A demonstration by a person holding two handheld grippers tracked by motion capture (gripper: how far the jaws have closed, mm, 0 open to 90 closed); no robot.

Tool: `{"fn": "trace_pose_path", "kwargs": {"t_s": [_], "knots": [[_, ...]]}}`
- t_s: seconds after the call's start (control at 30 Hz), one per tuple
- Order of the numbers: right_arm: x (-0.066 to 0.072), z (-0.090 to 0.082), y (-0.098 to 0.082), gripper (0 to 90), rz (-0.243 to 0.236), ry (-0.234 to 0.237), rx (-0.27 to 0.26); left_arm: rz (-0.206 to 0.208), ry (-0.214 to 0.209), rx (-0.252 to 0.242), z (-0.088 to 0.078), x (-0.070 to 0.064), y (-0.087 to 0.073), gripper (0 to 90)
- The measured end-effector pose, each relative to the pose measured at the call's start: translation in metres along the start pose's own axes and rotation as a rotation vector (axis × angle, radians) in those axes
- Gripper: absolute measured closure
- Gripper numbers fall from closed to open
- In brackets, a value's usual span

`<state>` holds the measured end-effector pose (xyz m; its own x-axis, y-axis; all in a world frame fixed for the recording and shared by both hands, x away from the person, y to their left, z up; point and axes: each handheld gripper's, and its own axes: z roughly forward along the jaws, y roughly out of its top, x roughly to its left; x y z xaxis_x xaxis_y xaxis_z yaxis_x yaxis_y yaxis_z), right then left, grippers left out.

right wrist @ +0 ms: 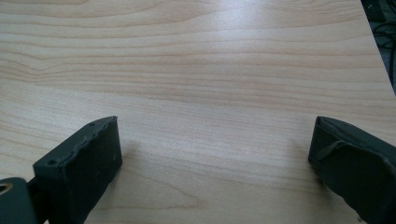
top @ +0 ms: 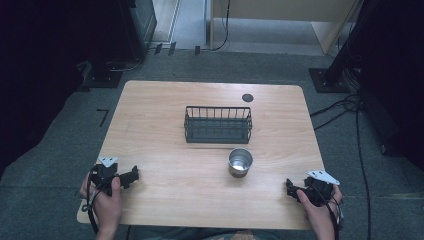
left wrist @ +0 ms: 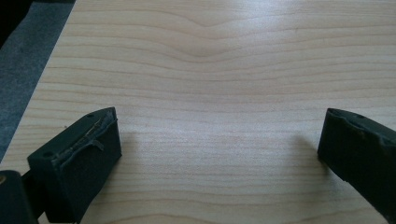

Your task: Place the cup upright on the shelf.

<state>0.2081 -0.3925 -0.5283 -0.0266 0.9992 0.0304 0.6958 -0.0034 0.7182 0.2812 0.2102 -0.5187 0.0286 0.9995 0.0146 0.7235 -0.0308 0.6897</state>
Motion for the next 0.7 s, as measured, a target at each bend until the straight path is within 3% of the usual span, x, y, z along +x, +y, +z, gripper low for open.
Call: {"fn": "trace_pose_path", "kwargs": {"t_s": [0.37, 0.5, 0.7], "knots": [[0.001, -0.001, 0.001, 2.0, 0.027, -0.021, 0.005, 0.0, 0.0, 0.001, 0.0, 0.0, 0.0, 0.0], [0.003, -0.007, 0.006, 2.0, 0.048, -0.007, -0.027, 0.0, 0.0, 0.0, 0.0, 0.0, 0.0, 0.0], [0.011, -0.016, 0.021, 2.0, 0.042, 0.011, -0.062, 0.0, 0.0, 0.001, 0.0, 0.0, 0.0, 0.0]]}}
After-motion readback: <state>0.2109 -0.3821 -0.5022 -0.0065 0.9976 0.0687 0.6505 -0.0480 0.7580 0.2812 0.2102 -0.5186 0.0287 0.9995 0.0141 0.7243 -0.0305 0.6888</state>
